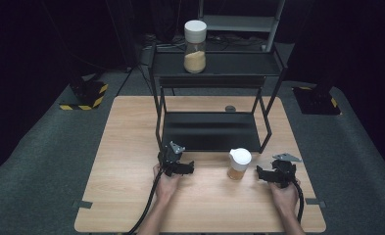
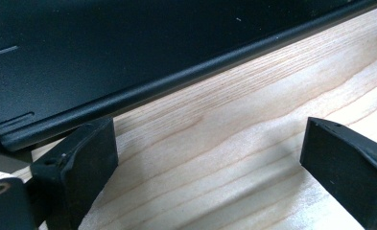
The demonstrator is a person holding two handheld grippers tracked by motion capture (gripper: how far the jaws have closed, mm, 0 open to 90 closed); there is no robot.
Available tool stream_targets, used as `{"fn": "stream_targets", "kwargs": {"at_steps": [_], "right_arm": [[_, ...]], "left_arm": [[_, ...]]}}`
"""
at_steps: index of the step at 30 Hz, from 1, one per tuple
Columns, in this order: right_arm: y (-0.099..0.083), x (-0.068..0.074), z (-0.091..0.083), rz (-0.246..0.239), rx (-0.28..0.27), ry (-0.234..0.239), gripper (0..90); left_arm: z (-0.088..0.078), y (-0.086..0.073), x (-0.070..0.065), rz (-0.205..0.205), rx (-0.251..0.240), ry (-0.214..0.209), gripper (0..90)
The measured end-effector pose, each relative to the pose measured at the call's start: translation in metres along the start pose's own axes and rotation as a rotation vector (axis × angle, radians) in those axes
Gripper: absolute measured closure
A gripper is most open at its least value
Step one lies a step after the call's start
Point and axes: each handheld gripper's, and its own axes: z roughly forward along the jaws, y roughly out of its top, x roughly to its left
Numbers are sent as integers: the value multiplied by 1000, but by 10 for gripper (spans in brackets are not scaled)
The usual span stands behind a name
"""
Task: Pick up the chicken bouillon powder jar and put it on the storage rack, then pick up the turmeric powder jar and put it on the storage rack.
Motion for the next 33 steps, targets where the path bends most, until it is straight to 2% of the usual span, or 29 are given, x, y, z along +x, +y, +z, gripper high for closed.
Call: {"fn": "stream_targets", "kwargs": {"at_steps": [3,20,23,24,25,26,27,28,29,30,31,33], "right_arm": [[0,0,0,0,-1,1,66],[2,1,1,-1,6,-1,50],[5,-2,-1,1,21,18,50],[4,-5,-3,-4,20,44,46],[4,-3,-4,-14,18,46,46],[1,0,-9,-46,5,55,46],[1,0,-9,-46,5,55,46],[-2,2,-13,-82,-3,68,47],[-2,2,-13,-82,-3,68,47],[-3,5,-17,-110,6,81,47],[-3,5,-17,-110,6,81,47],[-6,5,-21,-126,5,113,47]], "left_arm": [[0,-2,-1,13,-4,6,48],[0,-2,-2,13,-3,8,47],[0,-2,-2,12,-4,8,47],[0,-2,-2,12,-3,8,47],[0,-2,-2,12,-3,8,47],[0,-2,-2,13,-3,9,47],[0,-2,-2,13,-3,9,47],[0,-2,-2,12,-4,8,47],[0,-2,-2,12,-4,8,46],[0,-2,-2,13,-3,9,47],[0,-2,-2,13,-3,8,47],[0,-2,-2,11,-4,8,47]]}}
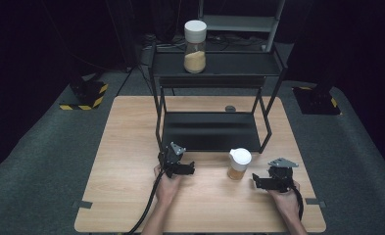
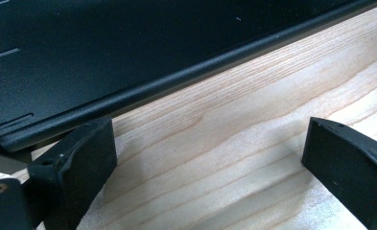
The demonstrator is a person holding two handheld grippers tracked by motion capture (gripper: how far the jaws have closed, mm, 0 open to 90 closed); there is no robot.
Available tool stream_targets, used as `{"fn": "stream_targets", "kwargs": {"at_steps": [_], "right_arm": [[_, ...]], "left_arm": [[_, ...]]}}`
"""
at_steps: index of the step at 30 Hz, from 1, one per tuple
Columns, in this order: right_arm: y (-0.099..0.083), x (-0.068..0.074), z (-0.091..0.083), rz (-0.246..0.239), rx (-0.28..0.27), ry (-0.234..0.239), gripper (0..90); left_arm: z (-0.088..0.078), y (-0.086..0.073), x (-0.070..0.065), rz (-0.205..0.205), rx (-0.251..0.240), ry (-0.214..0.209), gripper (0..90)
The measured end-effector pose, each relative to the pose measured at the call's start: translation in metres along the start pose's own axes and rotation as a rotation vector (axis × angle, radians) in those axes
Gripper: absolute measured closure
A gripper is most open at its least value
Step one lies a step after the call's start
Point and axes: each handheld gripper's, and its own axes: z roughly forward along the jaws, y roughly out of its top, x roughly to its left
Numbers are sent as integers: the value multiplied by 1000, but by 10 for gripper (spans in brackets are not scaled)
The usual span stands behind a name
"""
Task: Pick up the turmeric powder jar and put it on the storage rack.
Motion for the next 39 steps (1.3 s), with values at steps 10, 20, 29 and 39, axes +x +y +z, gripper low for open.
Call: {"fn": "stream_targets", "kwargs": {"at_steps": [10,20,29,39], "right_arm": [[-2,12,-2,-71,-37,93,54],[8,7,7,-40,-73,249,71],[25,22,14,-88,-96,237,122],[28,38,12,-136,-149,176,236]], "left_arm": [[0,0,0,2,1,0,47],[0,0,0,1,0,0,46],[0,0,0,2,0,1,47],[0,0,0,-1,-2,0,47]]}}
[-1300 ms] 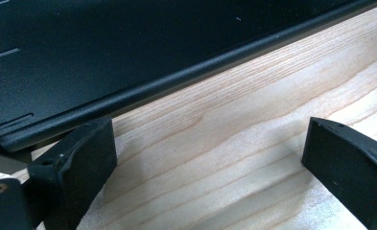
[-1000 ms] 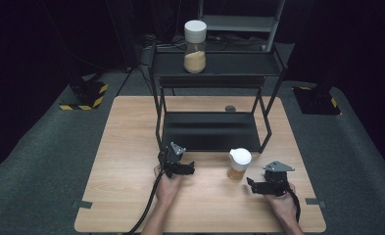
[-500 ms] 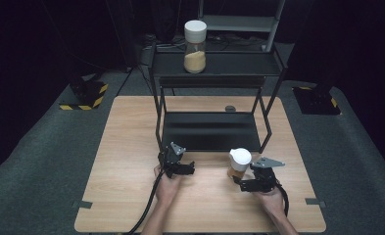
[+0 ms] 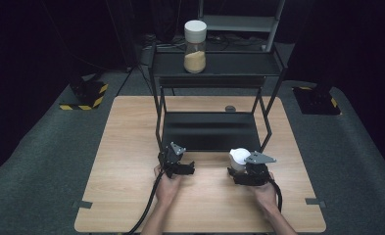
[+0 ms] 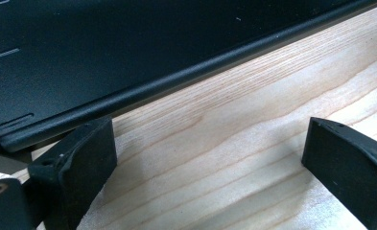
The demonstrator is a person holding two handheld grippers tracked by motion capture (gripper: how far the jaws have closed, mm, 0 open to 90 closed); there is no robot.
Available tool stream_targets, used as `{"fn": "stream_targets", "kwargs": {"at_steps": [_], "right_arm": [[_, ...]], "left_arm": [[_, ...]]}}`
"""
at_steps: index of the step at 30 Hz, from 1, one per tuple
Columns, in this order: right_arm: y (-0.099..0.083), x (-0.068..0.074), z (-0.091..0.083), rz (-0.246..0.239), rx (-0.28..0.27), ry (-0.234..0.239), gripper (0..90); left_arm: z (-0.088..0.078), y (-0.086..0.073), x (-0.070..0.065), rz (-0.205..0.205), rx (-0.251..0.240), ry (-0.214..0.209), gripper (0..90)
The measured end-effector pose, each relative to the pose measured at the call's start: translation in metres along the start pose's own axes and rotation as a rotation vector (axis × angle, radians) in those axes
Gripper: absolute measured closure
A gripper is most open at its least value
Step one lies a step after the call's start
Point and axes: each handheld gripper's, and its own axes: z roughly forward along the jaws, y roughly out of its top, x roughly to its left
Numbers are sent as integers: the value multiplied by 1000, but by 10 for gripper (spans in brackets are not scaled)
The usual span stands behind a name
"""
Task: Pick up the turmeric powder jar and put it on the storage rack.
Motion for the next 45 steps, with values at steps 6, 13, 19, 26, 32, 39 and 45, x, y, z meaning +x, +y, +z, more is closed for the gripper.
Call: {"fn": "stream_targets", "kwargs": {"at_steps": [6,13,19,26,32,39,45], "right_arm": [[-1,3,-3,-14,-19,-7,295],[-2,-2,-4,-15,-23,13,301],[1,-7,-10,-6,-23,16,301],[13,-15,-22,19,-46,18,301],[27,-21,-30,25,-58,27,301],[40,-28,-42,64,-90,36,301],[62,-37,-53,59,-83,38,301]], "left_arm": [[0,0,0,0,0,2,47],[0,0,0,-1,0,2,47],[0,0,0,-2,-1,2,47],[0,0,-1,-2,0,3,47],[0,0,-1,-2,0,3,47],[0,0,-1,-2,0,3,47],[0,0,-1,-2,0,2,47]]}}
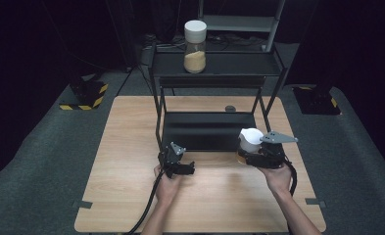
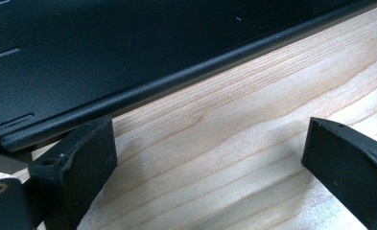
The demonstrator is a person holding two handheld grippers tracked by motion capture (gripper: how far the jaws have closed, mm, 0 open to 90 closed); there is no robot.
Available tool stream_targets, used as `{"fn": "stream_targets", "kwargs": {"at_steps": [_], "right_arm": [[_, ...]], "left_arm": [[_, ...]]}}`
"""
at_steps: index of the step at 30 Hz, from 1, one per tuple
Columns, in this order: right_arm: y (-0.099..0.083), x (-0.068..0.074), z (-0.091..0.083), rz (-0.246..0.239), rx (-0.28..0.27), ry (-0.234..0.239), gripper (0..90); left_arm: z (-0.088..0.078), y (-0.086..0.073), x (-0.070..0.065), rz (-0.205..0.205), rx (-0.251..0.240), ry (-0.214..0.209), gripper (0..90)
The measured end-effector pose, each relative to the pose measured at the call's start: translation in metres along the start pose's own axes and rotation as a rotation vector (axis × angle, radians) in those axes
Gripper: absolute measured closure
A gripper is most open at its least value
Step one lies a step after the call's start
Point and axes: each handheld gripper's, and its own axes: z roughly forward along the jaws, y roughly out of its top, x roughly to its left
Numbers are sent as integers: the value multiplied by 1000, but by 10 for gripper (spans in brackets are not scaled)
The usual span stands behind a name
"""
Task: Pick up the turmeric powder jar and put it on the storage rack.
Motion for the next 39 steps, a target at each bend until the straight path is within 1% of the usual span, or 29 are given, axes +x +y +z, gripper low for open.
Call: {"fn": "stream_targets", "kwargs": {"at_steps": [2,4,6,9,10,12,14,16,17,21,22,23,25,26,27,30,31,32,33,35,37,39], "right_arm": [[9,-2,-2,-3,-2,1,301],[24,-4,-5,1,2,8,301],[28,-5,-6,-3,2,10,301],[47,-5,-10,-14,-1,11,301],[47,-5,-10,-14,-1,11,301],[61,-8,-11,-14,1,24,301],[69,-8,-11,-19,7,30,301],[72,-8,-11,-22,9,31,301],[81,-7,-12,-36,11,35,301],[94,-7,-15,-45,7,38,301],[94,-7,-15,-45,7,38,301],[103,-9,-16,-43,6,38,301],[106,-9,-17,-42,7,39,301],[116,-11,-18,-41,10,40,301],[116,-11,-18,-41,10,40,301],[126,-12,-21,-45,3,39,301],[132,-10,-24,-55,-3,33,301],[132,-10,-24,-55,-3,33,301],[136,-10,-26,-62,-5,31,301],[146,-11,-29,-67,-9,39,301],[148,-11,-30,-70,-10,39,301],[156,-11,-32,-77,-12,40,301]], "left_arm": [[0,0,0,0,0,0,47],[0,0,0,1,1,0,47],[0,0,0,-1,0,0,47],[0,0,0,-1,-1,0,47],[0,0,0,-1,0,0,47],[0,0,0,1,1,0,47],[0,0,0,-1,-1,0,47],[0,0,0,-1,0,0,47],[0,0,0,-1,0,0,47],[0,0,0,-2,-1,-1,47],[0,0,0,-2,-1,-1,47],[0,0,0,-1,0,-1,47],[0,0,0,0,0,-1,47],[0,0,0,-2,-1,-2,47],[0,0,0,-2,-1,-2,47],[0,0,0,-2,-1,-2,47],[0,0,1,1,1,-2,47],[0,0,1,1,1,-2,47],[0,0,0,-3,-1,-3,47],[0,-1,0,-8,-4,-4,47],[0,-1,0,-7,-4,-3,47],[0,-1,0,-4,-5,-1,47]]}}
